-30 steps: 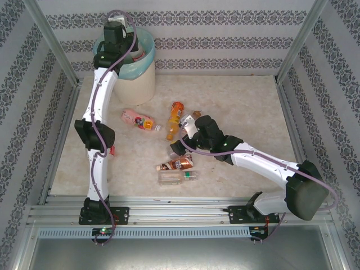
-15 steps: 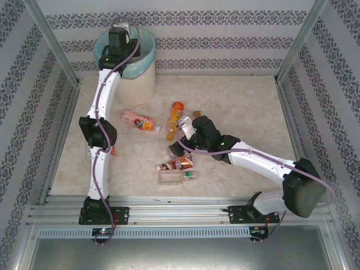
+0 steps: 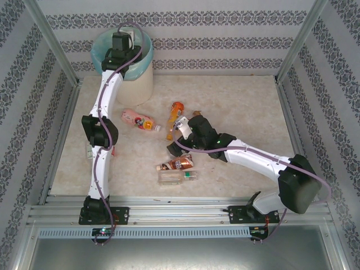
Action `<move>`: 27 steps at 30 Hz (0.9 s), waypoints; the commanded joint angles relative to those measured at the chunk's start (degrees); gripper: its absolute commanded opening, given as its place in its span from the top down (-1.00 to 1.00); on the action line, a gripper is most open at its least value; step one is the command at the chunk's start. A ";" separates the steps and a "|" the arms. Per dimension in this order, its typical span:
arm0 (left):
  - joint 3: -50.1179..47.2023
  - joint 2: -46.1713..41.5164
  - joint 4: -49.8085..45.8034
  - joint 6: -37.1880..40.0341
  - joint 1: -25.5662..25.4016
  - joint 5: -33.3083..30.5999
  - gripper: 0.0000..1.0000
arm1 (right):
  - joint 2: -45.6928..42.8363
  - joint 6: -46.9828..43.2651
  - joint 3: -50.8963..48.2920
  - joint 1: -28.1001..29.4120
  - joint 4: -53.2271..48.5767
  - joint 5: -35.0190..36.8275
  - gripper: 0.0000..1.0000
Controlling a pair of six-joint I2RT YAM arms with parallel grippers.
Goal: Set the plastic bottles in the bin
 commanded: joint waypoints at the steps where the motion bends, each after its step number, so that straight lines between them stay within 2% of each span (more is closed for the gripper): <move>1: 0.18 3.67 -6.02 -3.32 1.40 2.70 0.60 | 0.12 -0.40 2.27 0.74 -1.70 0.82 -0.96; 3: 0.24 1.56 -3.65 -5.93 2.07 4.16 0.46 | -0.19 -0.55 2.49 0.83 -2.05 1.24 -0.96; 5: 0.24 -1.02 -0.95 -8.44 2.74 5.53 0.15 | -0.55 -0.50 2.80 0.89 -2.24 1.60 -0.96; 6: 0.23 -2.32 0.45 -9.70 3.03 6.24 0.07 | -0.72 -0.53 2.86 0.89 -2.18 1.69 -0.96; 11: 0.13 -7.72 7.61 -13.97 3.83 7.87 -0.21 | -0.71 -0.32 3.31 1.28 -2.32 1.78 -0.97; 15: 0.15 -11.62 11.59 -15.19 3.80 8.68 -0.27 | -0.67 -0.09 3.40 1.65 -2.34 1.96 -0.96; 20: -0.02 -15.64 11.16 -15.35 3.74 9.52 -0.27 | -1.28 0.93 3.44 2.28 -1.87 2.39 -0.96; 24: -1.65 -20.61 5.52 -13.91 3.41 10.50 -0.27 | -0.28 2.38 5.13 3.56 -0.88 2.36 -0.96; 27: -4.92 -25.96 -5.49 -10.53 2.78 9.53 -0.27 | 3.44 9.05 10.52 4.29 -2.86 3.16 -0.96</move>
